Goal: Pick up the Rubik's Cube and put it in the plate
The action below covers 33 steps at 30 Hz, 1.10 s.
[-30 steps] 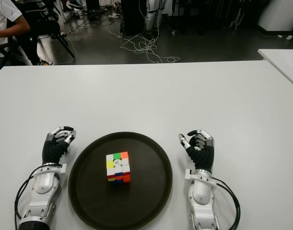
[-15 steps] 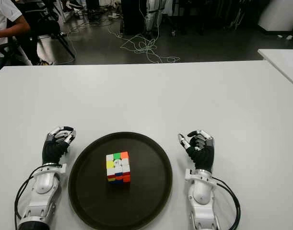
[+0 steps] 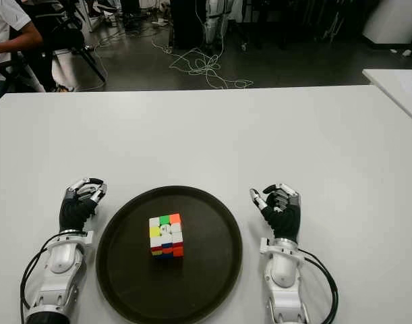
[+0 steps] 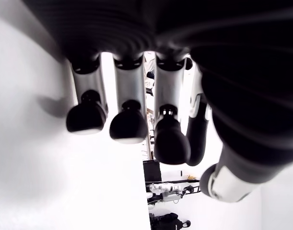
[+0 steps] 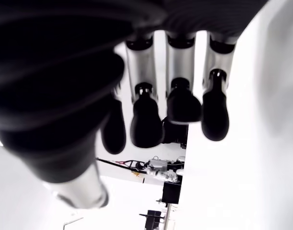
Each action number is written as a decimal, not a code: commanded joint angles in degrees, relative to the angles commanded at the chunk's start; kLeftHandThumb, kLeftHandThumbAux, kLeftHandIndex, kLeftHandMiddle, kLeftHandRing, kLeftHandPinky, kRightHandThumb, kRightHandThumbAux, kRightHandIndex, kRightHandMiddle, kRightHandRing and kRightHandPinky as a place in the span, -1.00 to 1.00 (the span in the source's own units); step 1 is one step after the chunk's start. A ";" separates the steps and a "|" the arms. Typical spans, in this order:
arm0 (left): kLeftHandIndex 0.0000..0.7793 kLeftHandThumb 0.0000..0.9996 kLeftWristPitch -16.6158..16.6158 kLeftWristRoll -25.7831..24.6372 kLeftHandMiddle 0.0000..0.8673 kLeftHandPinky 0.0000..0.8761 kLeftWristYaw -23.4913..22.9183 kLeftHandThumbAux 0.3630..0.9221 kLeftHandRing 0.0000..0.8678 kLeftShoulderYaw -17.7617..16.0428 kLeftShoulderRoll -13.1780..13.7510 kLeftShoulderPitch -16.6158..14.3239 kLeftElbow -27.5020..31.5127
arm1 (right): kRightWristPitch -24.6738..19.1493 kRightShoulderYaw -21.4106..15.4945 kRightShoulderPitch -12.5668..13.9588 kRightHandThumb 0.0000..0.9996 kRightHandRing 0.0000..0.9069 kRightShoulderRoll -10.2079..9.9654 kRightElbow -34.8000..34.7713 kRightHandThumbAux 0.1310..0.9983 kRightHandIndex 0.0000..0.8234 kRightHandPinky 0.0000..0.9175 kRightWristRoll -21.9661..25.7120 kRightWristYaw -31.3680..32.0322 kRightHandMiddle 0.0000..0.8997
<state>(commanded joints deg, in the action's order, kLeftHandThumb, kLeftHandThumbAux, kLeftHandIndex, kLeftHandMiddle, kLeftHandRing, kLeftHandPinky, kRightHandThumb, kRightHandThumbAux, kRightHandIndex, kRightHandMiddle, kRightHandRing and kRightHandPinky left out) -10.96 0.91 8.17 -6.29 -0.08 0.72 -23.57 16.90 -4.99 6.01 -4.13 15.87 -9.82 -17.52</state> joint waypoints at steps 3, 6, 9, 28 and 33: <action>0.14 0.41 0.15 -0.12 0.88 0.87 -0.05 0.23 0.92 -0.04 0.00 0.12 0.11 | -0.57 0.21 0.19 -0.61 0.84 0.10 -0.31 0.63 0.72 0.82 -0.19 0.25 0.80; 0.14 0.41 0.49 -0.45 0.88 0.86 -0.26 0.23 0.92 -0.16 -0.02 0.17 0.30 | -1.44 0.46 0.27 -0.62 0.85 0.23 -0.64 0.64 0.73 0.83 -0.32 0.75 0.81; 0.14 0.41 0.75 -0.76 0.87 0.86 -0.24 0.23 0.92 -0.29 -0.22 0.17 0.49 | -1.53 0.54 0.27 -0.62 0.86 0.30 -0.76 0.63 0.72 0.84 -0.05 1.20 0.82; 0.14 0.41 0.42 -0.62 0.88 0.88 -0.45 0.23 0.93 -0.61 0.08 -0.58 -1.03 | 0.98 0.12 -0.38 -0.50 0.83 0.31 0.60 0.63 0.72 0.80 1.13 2.27 0.81; 0.14 0.41 -0.27 -0.79 0.88 0.86 -0.57 0.23 0.92 -0.76 -0.08 -0.65 -1.22 | 0.16 0.16 -0.41 -0.46 0.84 0.41 0.23 0.63 0.72 0.81 0.94 2.28 0.81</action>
<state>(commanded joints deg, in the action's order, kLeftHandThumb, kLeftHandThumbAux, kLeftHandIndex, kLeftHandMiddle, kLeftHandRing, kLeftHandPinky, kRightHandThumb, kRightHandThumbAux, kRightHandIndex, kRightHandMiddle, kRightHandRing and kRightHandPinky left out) -11.23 0.13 7.60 -7.05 -0.15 0.07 -24.79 17.06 -4.83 5.60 -3.72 16.10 -8.88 -15.24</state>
